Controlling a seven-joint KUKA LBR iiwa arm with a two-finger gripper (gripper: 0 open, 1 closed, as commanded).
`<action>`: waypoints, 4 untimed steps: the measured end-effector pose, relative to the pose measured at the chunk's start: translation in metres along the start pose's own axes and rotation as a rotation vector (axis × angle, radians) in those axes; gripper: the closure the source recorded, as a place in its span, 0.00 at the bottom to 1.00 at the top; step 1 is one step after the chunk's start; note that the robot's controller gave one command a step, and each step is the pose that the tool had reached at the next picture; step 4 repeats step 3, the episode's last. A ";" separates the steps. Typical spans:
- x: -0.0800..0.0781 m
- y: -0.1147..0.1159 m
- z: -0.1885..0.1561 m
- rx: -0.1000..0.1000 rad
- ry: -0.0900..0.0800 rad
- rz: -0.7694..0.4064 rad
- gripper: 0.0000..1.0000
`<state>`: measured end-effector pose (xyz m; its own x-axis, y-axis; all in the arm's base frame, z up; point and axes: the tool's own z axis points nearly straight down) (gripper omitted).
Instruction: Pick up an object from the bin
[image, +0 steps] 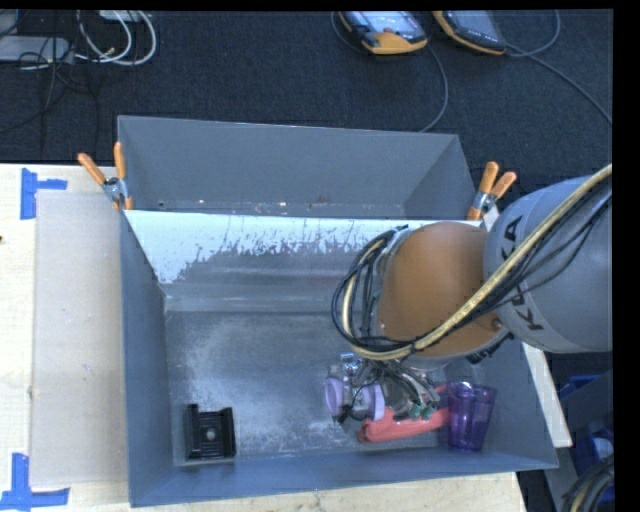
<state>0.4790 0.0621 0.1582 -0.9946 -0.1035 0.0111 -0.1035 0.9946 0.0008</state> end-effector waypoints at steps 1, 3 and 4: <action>0.000 0.000 -0.011 0.000 0.002 0.001 1.00; 0.000 0.000 -0.024 0.000 0.002 0.002 1.00; 0.000 0.000 -0.024 0.000 0.002 0.002 1.00</action>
Offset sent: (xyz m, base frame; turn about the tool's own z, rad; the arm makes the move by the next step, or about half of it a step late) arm -0.0001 0.0000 0.0290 0.0000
